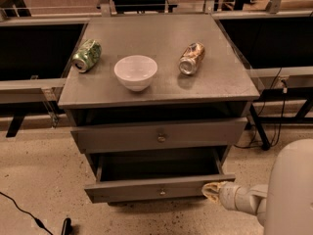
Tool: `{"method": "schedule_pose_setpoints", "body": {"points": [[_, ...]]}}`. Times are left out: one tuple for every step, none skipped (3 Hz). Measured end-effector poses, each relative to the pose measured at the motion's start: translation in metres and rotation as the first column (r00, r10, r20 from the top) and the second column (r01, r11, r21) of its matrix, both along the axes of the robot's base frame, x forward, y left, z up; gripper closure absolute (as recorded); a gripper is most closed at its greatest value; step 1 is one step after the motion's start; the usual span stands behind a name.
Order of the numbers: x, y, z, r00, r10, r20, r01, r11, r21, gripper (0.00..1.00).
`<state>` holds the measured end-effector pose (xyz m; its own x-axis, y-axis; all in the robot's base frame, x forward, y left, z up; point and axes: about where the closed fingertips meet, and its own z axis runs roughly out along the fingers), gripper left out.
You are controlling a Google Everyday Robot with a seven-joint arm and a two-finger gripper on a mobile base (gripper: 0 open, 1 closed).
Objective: Close middle drawer
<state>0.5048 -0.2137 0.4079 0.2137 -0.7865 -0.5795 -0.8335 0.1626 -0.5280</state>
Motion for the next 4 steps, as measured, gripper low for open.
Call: {"method": "schedule_pose_setpoints", "body": {"points": [[0.0000, 0.0000, 0.0000, 1.0000, 0.000, 0.000, 0.000, 1.000, 0.000, 0.31], [0.0000, 0.0001, 0.0000, 1.0000, 0.000, 0.000, 0.000, 1.000, 0.000, 0.08], [0.0000, 0.0002, 0.0000, 1.0000, 0.000, 0.000, 0.000, 1.000, 0.000, 0.00], [0.0001, 0.0002, 0.0000, 1.0000, 0.000, 0.000, 0.000, 1.000, 0.000, 0.00]]}}
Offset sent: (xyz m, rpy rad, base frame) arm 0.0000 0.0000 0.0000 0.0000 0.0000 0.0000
